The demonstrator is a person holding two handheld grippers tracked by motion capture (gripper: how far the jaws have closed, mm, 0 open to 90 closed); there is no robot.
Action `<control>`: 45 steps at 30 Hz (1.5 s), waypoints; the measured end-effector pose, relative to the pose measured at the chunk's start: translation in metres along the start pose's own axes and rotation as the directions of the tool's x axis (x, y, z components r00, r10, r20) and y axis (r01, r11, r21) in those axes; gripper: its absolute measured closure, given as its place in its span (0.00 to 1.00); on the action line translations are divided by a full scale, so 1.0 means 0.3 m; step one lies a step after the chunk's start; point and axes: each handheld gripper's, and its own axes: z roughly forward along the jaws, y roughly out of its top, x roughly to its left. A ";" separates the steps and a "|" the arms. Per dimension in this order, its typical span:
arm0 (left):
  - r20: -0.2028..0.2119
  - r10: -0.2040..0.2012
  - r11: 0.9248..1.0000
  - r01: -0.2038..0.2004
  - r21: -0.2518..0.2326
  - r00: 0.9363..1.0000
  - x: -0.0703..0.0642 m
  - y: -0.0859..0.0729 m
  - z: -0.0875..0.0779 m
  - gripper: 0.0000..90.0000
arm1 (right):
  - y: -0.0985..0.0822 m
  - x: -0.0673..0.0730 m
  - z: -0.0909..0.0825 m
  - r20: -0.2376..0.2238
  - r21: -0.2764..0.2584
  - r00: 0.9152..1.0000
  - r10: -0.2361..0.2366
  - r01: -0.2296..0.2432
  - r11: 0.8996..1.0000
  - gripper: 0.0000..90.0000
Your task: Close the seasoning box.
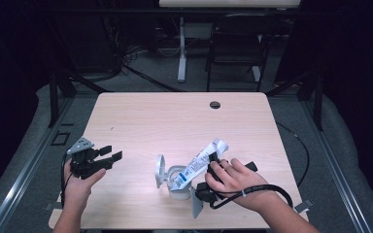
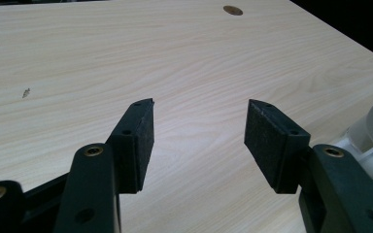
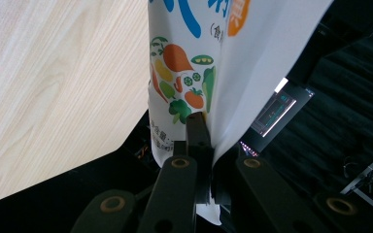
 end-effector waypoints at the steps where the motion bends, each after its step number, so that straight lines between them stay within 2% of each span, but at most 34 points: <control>1: 0.000 0.000 1.000 0.000 0.000 1.000 0.000 0.000 0.000 0.50 | -0.001 0.000 0.001 0.000 -0.007 1.000 0.005 -0.005 1.000 1.00; 10: 0.000 -0.002 1.000 0.002 -0.002 1.000 0.000 0.001 -0.002 0.50 | -0.003 -0.006 -0.001 -0.015 -0.001 1.000 -0.007 0.007 1.000 1.00; 12: 0.001 -0.003 1.000 0.003 -0.005 1.000 0.001 0.001 -0.003 0.50 | -0.004 -0.005 -0.003 0.003 0.010 1.000 -0.013 0.013 1.000 1.00; 13: 0.000 -0.003 1.000 0.003 -0.004 1.000 0.000 0.002 -0.003 0.50 | -0.006 -0.003 0.000 0.001 -0.002 1.000 -0.003 0.003 1.000 1.00; 16: 0.001 -0.002 1.000 0.002 -0.005 1.000 0.000 0.002 -0.003 0.50 | -0.005 -0.007 -0.003 -0.011 0.009 1.000 -0.008 0.008 1.000 1.00; 18: 0.000 -0.002 1.000 0.002 -0.004 1.000 -0.001 0.002 -0.003 0.50 | -0.006 -0.007 -0.001 0.003 0.000 1.000 -0.012 0.012 1.000 0.99; 25: 0.001 0.000 1.000 0.000 -0.007 1.000 0.000 0.003 -0.005 0.50 | -0.005 -0.011 0.001 -0.012 0.005 1.000 -0.010 0.010 1.000 0.99; 27: 0.001 0.000 1.000 0.000 -0.007 1.000 0.000 0.003 -0.005 0.50 | -0.005 -0.011 0.002 0.000 0.002 1.000 -0.016 0.016 1.000 0.99; 28: 0.001 -0.001 1.000 0.001 -0.007 1.000 0.001 0.003 -0.005 0.50 | -0.004 -0.012 0.000 -0.013 0.010 1.000 -0.012 0.012 1.000 1.00; 29: 0.002 -0.004 1.000 0.004 -0.009 1.000 0.001 0.002 -0.004 0.50 | -0.006 -0.010 0.003 0.001 -0.005 1.000 -0.012 0.012 1.000 1.00; 45: 0.001 -0.005 1.000 0.005 -0.011 1.000 0.000 0.003 -0.006 0.50 | -0.003 -0.020 0.000 0.003 0.009 1.000 -0.022 0.022 1.000 1.00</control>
